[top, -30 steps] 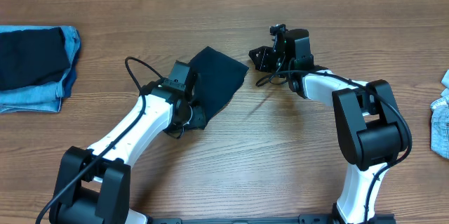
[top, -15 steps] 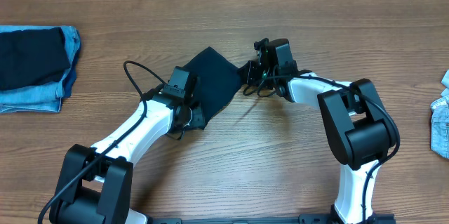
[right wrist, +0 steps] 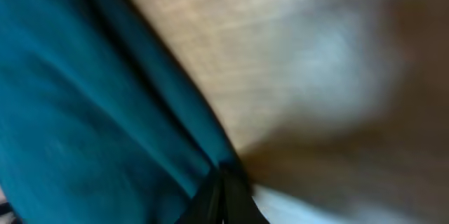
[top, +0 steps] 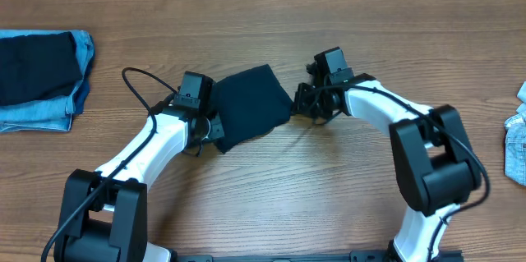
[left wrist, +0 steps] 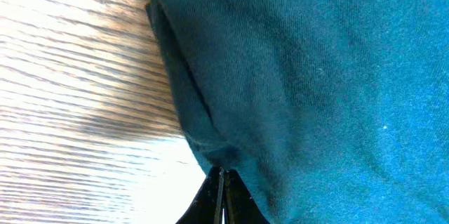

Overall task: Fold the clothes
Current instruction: 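Hold the bundle with both grippers and lift it off the table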

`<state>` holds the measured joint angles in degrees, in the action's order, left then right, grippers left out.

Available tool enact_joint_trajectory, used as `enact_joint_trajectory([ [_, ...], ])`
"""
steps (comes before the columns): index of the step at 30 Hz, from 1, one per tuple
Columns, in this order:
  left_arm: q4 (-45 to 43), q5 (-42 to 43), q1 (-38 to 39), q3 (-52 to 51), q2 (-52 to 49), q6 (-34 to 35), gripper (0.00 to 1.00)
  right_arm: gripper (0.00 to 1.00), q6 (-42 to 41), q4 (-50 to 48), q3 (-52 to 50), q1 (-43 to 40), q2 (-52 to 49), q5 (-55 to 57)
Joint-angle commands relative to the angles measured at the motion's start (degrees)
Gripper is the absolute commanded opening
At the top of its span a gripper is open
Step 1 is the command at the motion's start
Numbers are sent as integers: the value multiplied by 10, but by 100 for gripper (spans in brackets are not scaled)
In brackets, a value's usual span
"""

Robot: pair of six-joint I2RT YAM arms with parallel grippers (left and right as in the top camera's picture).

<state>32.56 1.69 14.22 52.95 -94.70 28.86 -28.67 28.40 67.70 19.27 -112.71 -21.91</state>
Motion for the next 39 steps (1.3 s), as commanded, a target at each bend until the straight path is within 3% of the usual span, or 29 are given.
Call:
enact_joint_trajectory([
  [1, -11, -17, -5, -4, -5, -26, 4, 4, 2, 57, -4, 6, 67, 48],
  [4, -30, -17, -4, -4, -5, -28, 5, 4, 5, 110, -4, 14, 99, 56],
  [8, -12, 14, -4, -4, -5, -27, 4, 4, 63, 91, -4, 26, 119, 56],
  [17, -17, 26, -2, -5, -15, -24, 4, 4, 109, -115, -25, 29, 78, 51],
  [26, -46, 52, -2, -5, -99, -22, 4, 4, 109, -180, -28, 29, -16, -21],
  [39, -141, 41, -38, 15, -110, -27, 5, 4, 74, 15, -28, 47, 11, -78],
])
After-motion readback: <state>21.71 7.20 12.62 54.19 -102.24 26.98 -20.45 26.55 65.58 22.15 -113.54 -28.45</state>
